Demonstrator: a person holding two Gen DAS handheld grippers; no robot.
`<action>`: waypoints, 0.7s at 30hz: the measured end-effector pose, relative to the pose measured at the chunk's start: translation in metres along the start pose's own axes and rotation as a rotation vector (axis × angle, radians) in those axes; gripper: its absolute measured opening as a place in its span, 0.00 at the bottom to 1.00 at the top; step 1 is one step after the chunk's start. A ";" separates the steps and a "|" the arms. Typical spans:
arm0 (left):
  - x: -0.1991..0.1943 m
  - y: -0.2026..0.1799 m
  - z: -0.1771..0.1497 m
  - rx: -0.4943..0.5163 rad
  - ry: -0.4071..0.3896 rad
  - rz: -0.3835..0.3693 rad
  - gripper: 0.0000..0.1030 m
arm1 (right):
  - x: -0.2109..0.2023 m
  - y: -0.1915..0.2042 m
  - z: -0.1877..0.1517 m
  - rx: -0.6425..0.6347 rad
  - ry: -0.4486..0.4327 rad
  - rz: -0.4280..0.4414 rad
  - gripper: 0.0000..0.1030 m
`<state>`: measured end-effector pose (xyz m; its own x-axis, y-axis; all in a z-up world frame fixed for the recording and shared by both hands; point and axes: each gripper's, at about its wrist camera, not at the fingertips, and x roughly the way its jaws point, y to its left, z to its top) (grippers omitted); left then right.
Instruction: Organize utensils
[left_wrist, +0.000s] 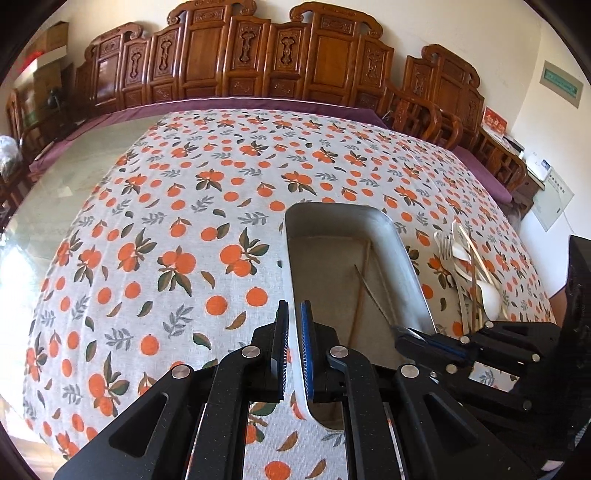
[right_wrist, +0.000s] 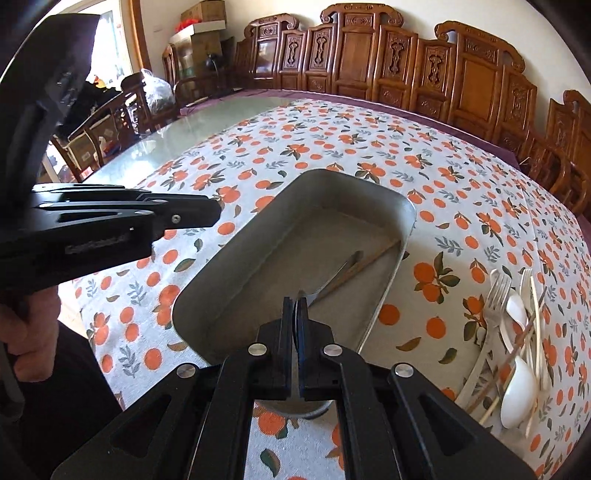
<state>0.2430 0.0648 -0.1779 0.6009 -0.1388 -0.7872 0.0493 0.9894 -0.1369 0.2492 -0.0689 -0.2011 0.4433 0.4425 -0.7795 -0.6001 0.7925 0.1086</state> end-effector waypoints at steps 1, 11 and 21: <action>0.000 0.000 0.000 0.000 0.000 0.001 0.05 | 0.001 -0.001 0.000 0.003 0.002 0.001 0.03; 0.000 0.000 0.000 -0.002 0.001 0.001 0.05 | 0.005 -0.006 0.008 0.047 0.003 0.035 0.05; 0.000 -0.018 -0.001 0.029 0.000 -0.026 0.09 | -0.043 -0.038 -0.007 0.100 -0.088 0.015 0.12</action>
<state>0.2413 0.0468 -0.1764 0.5987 -0.1645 -0.7839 0.0879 0.9863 -0.1398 0.2484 -0.1214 -0.1757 0.4938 0.4861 -0.7210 -0.5397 0.8215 0.1842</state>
